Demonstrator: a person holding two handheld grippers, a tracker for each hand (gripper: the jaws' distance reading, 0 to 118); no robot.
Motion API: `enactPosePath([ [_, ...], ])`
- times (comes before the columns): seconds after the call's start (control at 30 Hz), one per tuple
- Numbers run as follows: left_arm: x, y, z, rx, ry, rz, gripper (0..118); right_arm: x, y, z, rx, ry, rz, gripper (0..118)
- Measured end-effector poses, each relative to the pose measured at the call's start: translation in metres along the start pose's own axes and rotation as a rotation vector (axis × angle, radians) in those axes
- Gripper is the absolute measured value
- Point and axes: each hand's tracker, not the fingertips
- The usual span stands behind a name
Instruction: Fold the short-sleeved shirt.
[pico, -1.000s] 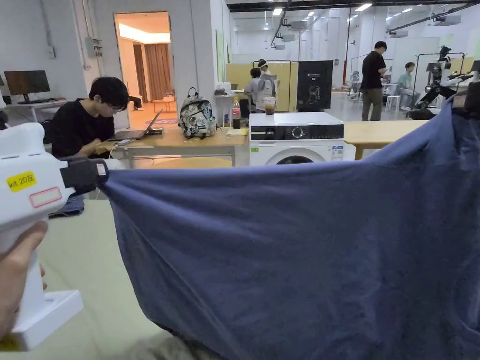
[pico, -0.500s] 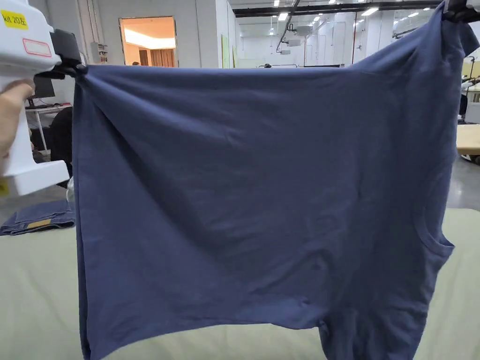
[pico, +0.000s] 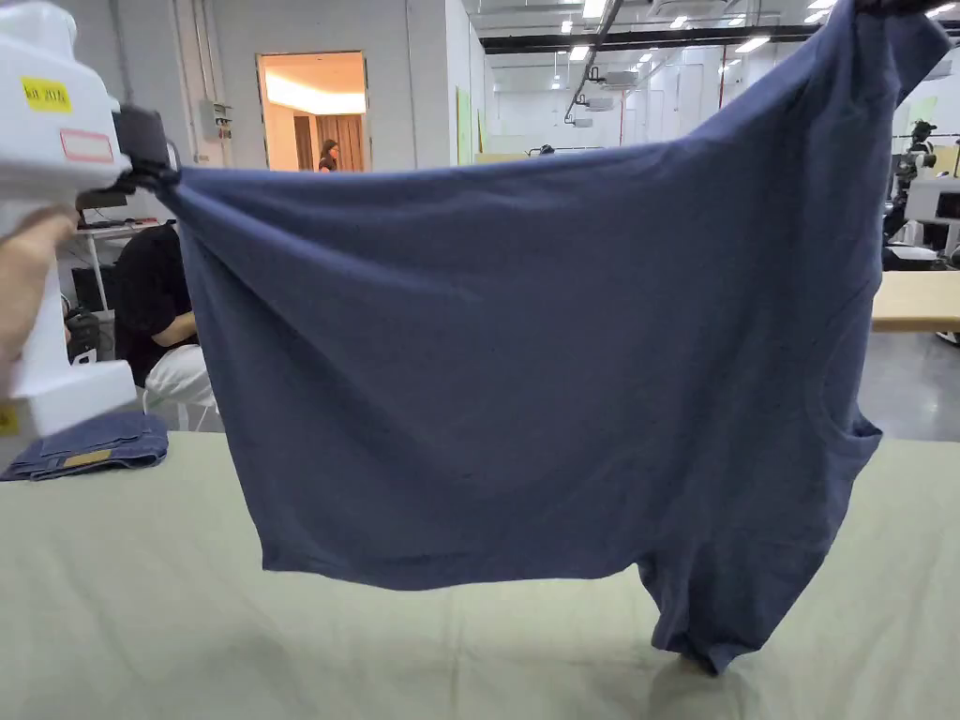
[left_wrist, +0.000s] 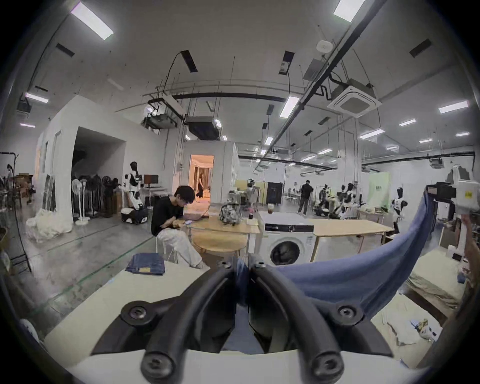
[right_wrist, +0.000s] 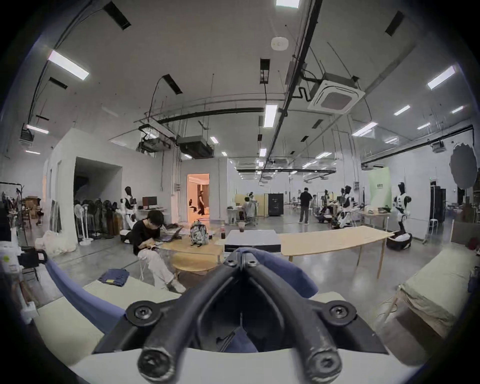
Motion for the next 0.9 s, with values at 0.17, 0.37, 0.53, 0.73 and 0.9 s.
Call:
enactPosePath([
  [0.17,-0.014,-0.077,0.002,-0.112,-0.029,0.053,1,-0.001,-0.065,0.008,-0.107,0.044,-0.015,0],
  [0.37,-0.03,-0.151,0.046,-0.169,-0.062,0.114,1,0.006,-0.144,0.069,-0.156,0.079,-0.069,0],
  [0.53,-0.035,-0.223,0.134,-0.185,-0.114,0.103,1,0.023,-0.219,0.151,-0.204,0.145,-0.117,0],
  [0.73,-0.049,-0.302,0.228,-0.302,-0.095,0.241,1,0.034,-0.316,0.244,-0.342,0.142,-0.138,0],
  [0.9,-0.06,-0.371,0.267,-0.435,-0.047,0.229,1,0.036,-0.404,0.287,-0.536,0.106,-0.181,0],
])
